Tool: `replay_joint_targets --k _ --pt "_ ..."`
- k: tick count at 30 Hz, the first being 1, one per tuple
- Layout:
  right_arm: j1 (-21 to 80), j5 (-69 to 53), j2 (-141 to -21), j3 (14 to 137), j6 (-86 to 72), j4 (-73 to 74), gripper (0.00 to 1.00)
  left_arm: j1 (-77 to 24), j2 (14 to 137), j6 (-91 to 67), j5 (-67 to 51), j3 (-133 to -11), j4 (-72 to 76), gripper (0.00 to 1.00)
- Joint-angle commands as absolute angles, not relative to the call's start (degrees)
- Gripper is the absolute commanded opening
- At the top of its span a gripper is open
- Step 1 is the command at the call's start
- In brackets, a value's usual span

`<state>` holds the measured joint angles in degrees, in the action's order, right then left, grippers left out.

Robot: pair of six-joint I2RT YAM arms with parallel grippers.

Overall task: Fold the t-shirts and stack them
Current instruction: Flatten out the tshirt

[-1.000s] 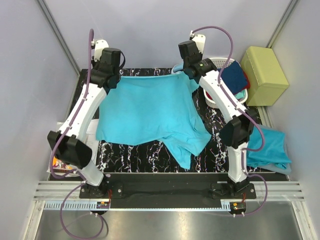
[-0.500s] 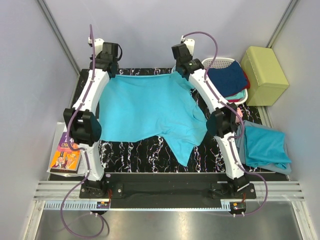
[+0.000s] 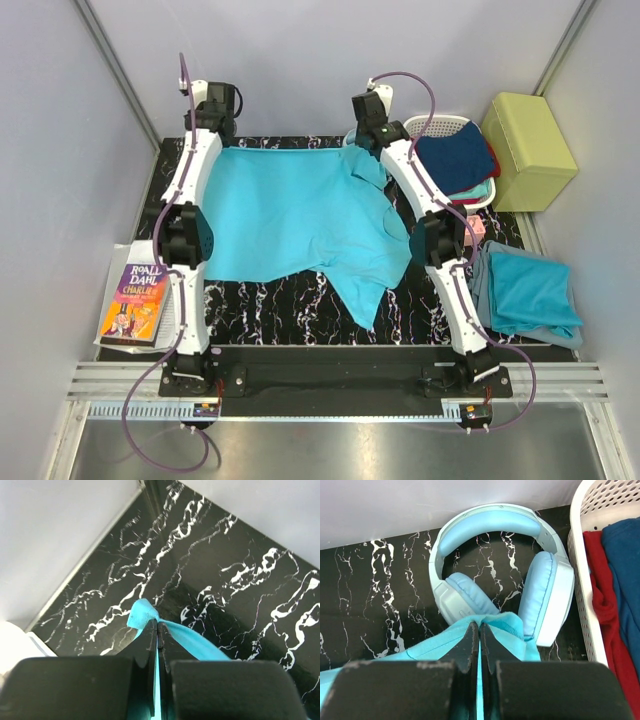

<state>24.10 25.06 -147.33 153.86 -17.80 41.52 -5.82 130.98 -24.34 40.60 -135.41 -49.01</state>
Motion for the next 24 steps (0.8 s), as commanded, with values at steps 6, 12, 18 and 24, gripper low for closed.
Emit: replay_joint_targets --k 6,12,18,24 --pt "22.9 19.2 -151.4 158.8 -17.8 38.6 0.00 -2.7 134.7 -26.5 37.4 -141.4 -50.1 0.00" --pt "22.0 17.8 -150.6 159.0 -17.5 38.4 0.41 -2.3 135.4 -26.9 35.7 -143.6 -50.9 0.22" --pt "22.1 19.7 -145.9 157.9 -17.1 38.8 0.89 -3.0 130.8 -27.0 36.1 -143.8 -51.2 0.32" --pt "23.8 20.6 -134.6 148.4 -18.9 41.0 0.92 -7.9 120.7 -27.4 37.7 -133.1 -50.7 0.38"
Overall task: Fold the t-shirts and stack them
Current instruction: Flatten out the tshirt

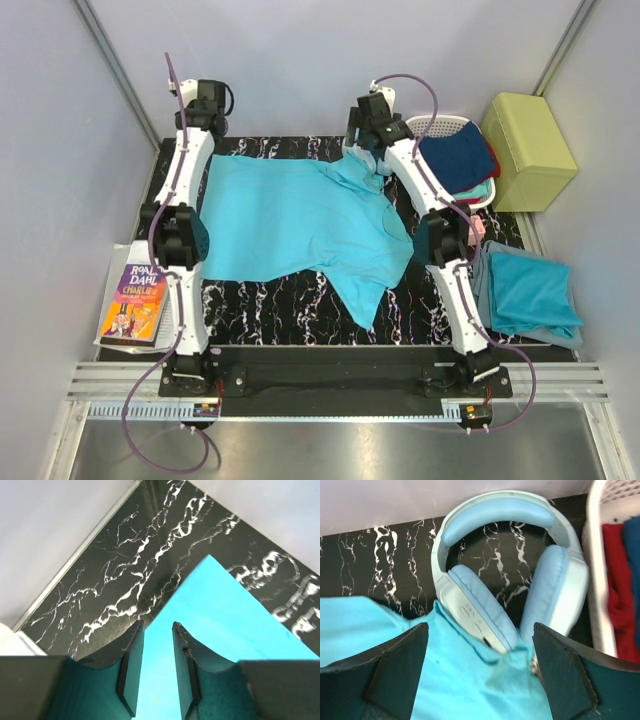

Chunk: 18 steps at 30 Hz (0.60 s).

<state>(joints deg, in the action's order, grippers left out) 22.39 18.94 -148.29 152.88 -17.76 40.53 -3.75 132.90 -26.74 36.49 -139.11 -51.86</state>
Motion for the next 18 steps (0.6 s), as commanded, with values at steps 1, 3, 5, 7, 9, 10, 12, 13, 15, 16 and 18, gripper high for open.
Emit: replay_joint_targets --k 1,3,5,7,9,10,12,13,15,16,18 --pt "25.4 21.0 -132.0 141.2 -19.3 41.0 0.92 -9.1 115.4 -27.7 38.3 -129.7 -50.2 0.40" --pt "28.4 24.4 -122.8 131.6 -19.0 38.8 0.93 -14.3 109.2 -26.9 40.3 -117.6 -46.3 0.47" --pt "32.9 26.7 -113.2 115.4 -17.0 31.2 0.99 -21.0 99.5 -23.5 42.4 -103.7 -41.2 0.71" --pt "33.8 25.3 -108.4 105.1 -19.9 29.6 1.00 -25.5 94.3 -21.0 46.7 -95.6 -34.8 0.99" --pt "33.8 22.5 -104.1 100.4 -21.9 32.3 1.00 -28.1 88.6 -22.2 44.0 -87.6 -35.0 0.99" --pt "33.8 21.4 -103.0 96.7 -23.3 33.6 1.00 -28.0 86.9 -24.2 42.2 -85.5 -35.9 0.99" --pt "34.2 19.8 -99.8 90.8 -24.3 37.1 1.00 -28.2 82.2 -27.1 39.0 -78.9 -36.2 0.99" --pt "34.5 19.4 -98.2 88.2 -25.3 37.4 1.00 -28.6 80.6 -27.9 38.1 -76.6 -36.1 0.99" --pt "35.9 20.3 -92.4 80.6 -25.7 37.1 1.00 -29.9 76.3 -29.0 38.0 -70.7 -35.7 0.99" --pt "36.3 20.3 -90.6 78.2 -27.0 37.0 0.99 -30.8 75.3 -28.9 38.1 -69.4 -35.9 0.99" --pt "37.6 18.3 -86.1 72.5 -28.0 37.5 1.00 -31.5 73.6 -28.8 37.8 -66.5 -36.8 0.99"
